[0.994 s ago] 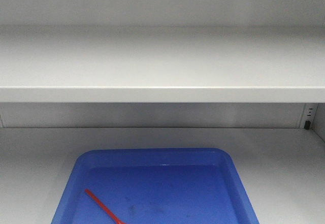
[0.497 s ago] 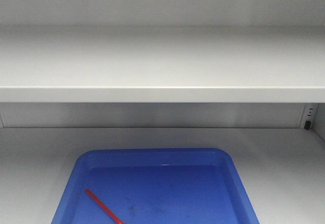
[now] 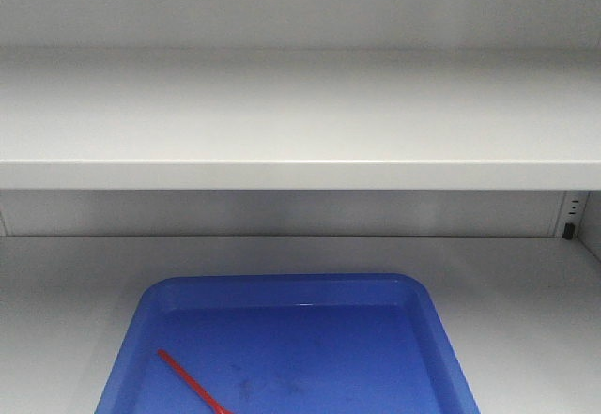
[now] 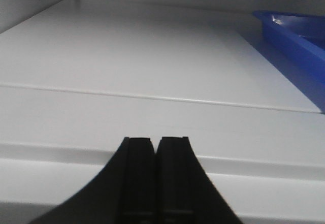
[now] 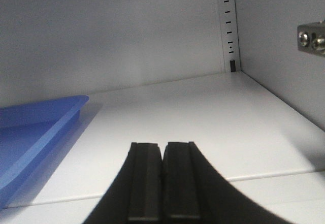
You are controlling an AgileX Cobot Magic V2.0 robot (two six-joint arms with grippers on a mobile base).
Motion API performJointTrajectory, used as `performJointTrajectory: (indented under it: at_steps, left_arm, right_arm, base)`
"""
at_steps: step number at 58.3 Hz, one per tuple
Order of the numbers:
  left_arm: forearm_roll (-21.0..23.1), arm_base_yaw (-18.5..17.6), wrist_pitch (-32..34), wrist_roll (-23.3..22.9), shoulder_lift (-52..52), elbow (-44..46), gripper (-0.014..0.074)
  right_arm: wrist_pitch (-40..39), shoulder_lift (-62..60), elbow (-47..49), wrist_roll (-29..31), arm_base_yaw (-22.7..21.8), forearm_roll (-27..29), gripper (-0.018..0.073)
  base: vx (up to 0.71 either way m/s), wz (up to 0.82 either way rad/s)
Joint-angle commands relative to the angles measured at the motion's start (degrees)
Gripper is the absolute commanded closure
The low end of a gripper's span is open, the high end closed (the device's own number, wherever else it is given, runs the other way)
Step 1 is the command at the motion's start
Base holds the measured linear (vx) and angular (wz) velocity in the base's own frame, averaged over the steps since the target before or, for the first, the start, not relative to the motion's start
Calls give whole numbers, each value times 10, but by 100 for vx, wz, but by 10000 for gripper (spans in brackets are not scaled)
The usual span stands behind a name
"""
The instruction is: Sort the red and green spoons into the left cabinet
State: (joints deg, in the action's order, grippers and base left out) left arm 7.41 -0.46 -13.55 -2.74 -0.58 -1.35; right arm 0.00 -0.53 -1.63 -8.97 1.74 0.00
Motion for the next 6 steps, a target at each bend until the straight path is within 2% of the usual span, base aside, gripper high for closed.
performJointTrajectory:
  at_steps: [1,6]
  left_arm:
    - [3,2,30,-5,-11,-12,597]
    - [3,2,30,-5,-11,-12,597]
  right_arm:
    - [-45,-7,-5,1,-2,0,562]
    - [-45,-7,-5,1,-2,0,562]
  base:
    - [0,0]
    - [0,0]
